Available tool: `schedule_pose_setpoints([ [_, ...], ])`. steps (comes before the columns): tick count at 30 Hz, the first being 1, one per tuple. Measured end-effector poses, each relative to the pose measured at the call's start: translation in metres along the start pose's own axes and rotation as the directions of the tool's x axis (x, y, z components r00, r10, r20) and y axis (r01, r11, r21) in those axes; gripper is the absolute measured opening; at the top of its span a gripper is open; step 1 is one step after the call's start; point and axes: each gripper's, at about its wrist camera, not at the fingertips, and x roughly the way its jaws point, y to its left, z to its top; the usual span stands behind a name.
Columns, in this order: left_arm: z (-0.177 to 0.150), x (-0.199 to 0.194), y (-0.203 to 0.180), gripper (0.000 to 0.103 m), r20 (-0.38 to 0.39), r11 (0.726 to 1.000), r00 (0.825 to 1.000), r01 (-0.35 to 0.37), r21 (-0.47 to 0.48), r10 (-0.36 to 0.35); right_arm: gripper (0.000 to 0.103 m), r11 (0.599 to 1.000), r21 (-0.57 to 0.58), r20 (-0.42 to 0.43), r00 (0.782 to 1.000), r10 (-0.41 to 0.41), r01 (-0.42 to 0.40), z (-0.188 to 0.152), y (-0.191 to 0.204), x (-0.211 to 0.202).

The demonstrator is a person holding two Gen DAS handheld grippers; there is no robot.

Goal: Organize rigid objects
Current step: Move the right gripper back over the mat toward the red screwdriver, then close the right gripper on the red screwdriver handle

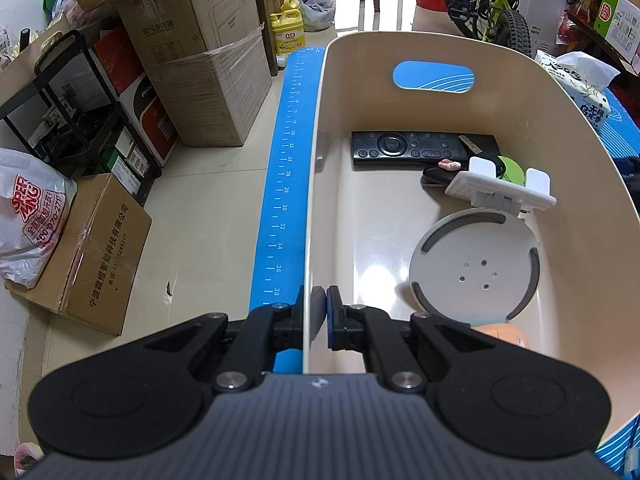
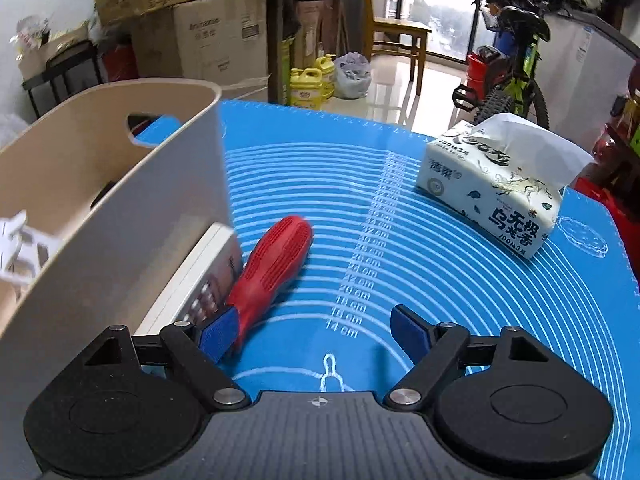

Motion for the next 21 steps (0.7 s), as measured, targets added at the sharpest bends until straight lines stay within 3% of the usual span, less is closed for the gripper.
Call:
schedule_pose_setpoints([
  [9, 0.001, -0.001, 0.001, 0.008, 0.001, 1.0, 1.0, -0.001, 0.001, 0.001, 0.085, 0.975, 0.221, 0.0, 1.0, 0.01, -0.01, 0.027, -0.022, 0.013],
  [16, 0.002, -0.002, 0.002, 0.008, 0.001, 1.0, 1.0, -0.003, 0.005, 0.003, 0.084, 0.942, 0.332, -0.029, 0.999, -0.035, 0.043, 0.039, -0.018, 0.037],
  [21, 0.002, -0.002, 0.003, 0.008, 0.002, 1.0, 1.0, -0.004, 0.008, 0.004, 0.084, 0.896, 0.443, -0.032, 0.998, 0.05, -0.031, 0.037, -0.033, 0.048],
])
